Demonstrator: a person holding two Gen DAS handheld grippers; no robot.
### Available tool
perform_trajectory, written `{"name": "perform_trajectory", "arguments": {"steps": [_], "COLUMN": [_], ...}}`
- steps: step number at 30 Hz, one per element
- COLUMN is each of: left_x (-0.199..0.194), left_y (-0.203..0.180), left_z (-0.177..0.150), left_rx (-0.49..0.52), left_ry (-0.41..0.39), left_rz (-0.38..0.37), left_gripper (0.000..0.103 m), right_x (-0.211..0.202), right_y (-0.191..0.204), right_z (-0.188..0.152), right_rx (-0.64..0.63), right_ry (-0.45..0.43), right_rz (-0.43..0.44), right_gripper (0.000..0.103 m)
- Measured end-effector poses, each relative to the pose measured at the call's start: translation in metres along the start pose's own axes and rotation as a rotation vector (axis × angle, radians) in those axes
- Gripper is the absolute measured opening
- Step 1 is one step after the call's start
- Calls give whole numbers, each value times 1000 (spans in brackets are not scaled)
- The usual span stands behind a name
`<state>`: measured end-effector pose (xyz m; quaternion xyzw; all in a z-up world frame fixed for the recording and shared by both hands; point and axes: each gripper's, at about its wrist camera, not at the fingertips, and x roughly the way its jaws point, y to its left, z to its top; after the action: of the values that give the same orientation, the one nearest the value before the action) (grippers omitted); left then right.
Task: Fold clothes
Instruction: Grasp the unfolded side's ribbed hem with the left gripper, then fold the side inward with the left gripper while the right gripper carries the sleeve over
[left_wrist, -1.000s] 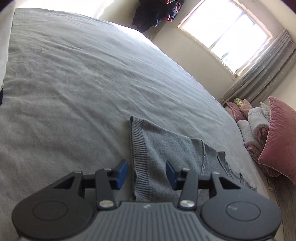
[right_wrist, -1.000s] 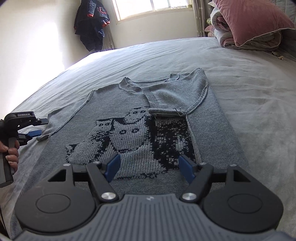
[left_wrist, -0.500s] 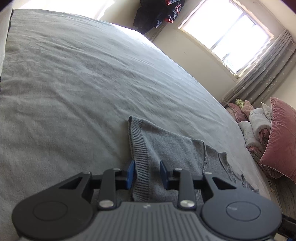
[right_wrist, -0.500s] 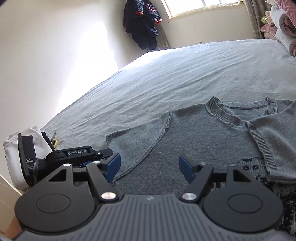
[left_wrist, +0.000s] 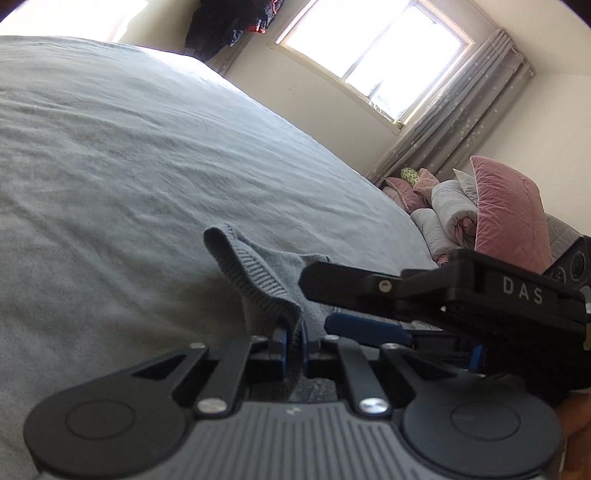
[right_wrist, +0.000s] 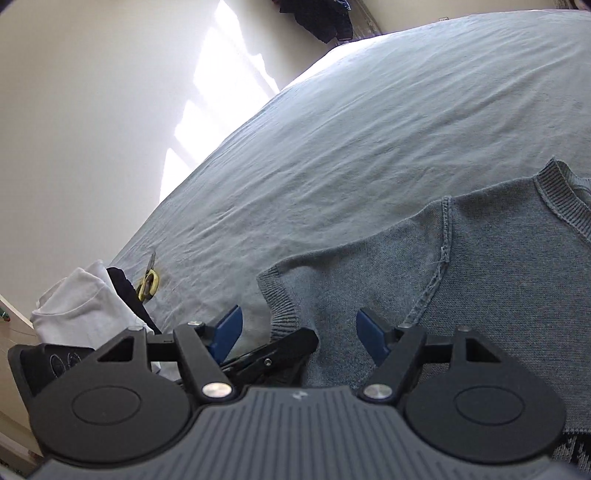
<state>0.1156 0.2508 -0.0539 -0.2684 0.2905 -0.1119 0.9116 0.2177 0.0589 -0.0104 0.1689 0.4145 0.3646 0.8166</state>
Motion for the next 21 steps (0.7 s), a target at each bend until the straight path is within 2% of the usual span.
{"name": "perform_trajectory", "arguments": {"steps": [2, 5, 7, 9, 12, 14, 16, 18, 21], "left_x": [4, 7, 4, 0, -12, -19, -25, -28, -28], "left_y": [-9, -21, -28, -35, -45, -48, -49, -48, -45], "left_z": [-4, -8, -9, -10, -10, -11, -13, -18, -24], "left_rx": [54, 133, 183, 233, 325, 387, 456, 523, 583], "left_ry": [30, 62, 66, 64, 49, 44, 50, 71, 86], "left_rz": [-41, -50, -64, -80, -78, -67, -48, -19, 18], "left_gripper": [8, 9, 16, 35, 45, 49, 52, 54, 54], "right_x": [2, -1, -7, -11, -15, -16, -17, -21, -26], "right_y": [-8, -23, -35, -47, -58, -61, -64, -66, -54], "right_z": [-1, -5, -9, -13, -19, -24, -29, -34, -41], "right_rx": [28, 80, 140, 202, 258, 262, 261, 254, 155], "right_ry": [9, -4, -26, -50, -79, -87, -98, -112, -123], "right_rz": [-4, -5, 30, 64, 87, 82, 80, 92, 52], "right_gripper": [73, 70, 69, 67, 56, 42, 36, 36, 37]}}
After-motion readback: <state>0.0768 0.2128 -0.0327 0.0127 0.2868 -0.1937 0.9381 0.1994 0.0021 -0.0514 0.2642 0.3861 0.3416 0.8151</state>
